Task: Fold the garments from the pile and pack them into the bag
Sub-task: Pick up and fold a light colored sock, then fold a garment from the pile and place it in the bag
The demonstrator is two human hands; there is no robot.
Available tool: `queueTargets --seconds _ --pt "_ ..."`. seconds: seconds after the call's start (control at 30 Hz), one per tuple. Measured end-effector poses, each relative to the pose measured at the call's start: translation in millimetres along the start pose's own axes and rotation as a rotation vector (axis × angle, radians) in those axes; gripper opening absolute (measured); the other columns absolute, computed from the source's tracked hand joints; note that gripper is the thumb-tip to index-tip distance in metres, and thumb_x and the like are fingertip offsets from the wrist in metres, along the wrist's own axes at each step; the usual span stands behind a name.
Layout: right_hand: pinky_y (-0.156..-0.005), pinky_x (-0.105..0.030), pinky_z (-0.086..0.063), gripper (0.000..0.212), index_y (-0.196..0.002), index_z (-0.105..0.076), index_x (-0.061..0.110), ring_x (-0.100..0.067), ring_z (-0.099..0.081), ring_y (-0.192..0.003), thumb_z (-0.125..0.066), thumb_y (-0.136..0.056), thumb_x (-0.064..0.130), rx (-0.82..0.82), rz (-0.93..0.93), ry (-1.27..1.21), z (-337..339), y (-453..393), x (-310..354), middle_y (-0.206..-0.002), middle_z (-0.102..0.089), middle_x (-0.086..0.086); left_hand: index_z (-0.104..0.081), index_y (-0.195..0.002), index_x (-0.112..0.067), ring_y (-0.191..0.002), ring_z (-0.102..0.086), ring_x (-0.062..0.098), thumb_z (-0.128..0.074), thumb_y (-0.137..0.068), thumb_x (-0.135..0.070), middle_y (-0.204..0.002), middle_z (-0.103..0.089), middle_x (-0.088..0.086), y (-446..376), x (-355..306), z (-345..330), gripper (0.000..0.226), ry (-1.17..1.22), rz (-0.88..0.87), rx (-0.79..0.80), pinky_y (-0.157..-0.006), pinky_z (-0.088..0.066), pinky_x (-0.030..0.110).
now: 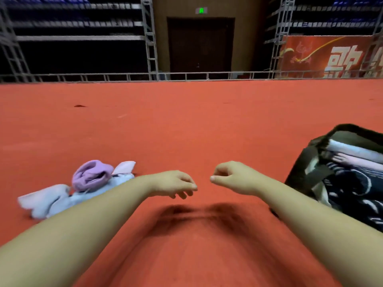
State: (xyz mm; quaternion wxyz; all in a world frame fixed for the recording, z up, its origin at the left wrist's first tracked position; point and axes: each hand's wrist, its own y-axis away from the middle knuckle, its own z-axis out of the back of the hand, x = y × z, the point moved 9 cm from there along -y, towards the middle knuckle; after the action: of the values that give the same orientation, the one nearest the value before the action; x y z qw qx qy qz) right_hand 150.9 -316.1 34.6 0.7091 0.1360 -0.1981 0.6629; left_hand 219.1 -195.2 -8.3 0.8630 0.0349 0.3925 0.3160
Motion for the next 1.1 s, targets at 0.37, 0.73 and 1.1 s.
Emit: queueTargets --seconds 0.37,0.73,1.1 --pt "-0.065 -0.023 -0.04 0.013 -0.083 -0.06 0.023 -0.009 -0.051 -0.072 -0.057 -0.092 0.032 0.293 0.171 -0.125 -144.1 -74.0 110.7 -0.074 -0.058 0.01 -0.066 -0.091 -0.02 -0.072 -0.061 0.012 -0.059 -0.089 -0.032 -0.086 -0.066 -0.004 122.9 137.6 116.1 0.014 0.063 0.242 -0.226 -0.062 -0.043 0.023" --pt "-0.055 -0.022 -0.048 0.014 -0.081 -0.057 0.015 -0.008 -0.052 -0.064 -0.056 -0.095 0.02 0.241 -0.065 -0.732 -175.6 -86.7 95.7 -0.078 -0.061 -0.002 -0.063 -0.074 -0.012 -0.065 -0.055 0.022 -0.069 -0.068 -0.057 -0.068 -0.061 0.003 158.5 177.8 163.8 0.046 -0.163 0.382 -0.771 -0.059 -0.039 0.03" --pt "-0.061 -0.024 -0.047 0.013 -0.081 -0.061 0.018 -0.008 -0.056 -0.069 -0.063 -0.088 0.029 0.042 0.012 -0.819 -143.5 -71.3 92.5 -0.077 -0.063 0.005 -0.05 -0.057 -0.021 -0.055 -0.037 0.008 -0.059 -0.072 -0.037 -0.057 -0.049 -0.013 128.5 146.8 144.5 0.024 -0.003 0.03 -0.889 -0.052 -0.031 0.02"
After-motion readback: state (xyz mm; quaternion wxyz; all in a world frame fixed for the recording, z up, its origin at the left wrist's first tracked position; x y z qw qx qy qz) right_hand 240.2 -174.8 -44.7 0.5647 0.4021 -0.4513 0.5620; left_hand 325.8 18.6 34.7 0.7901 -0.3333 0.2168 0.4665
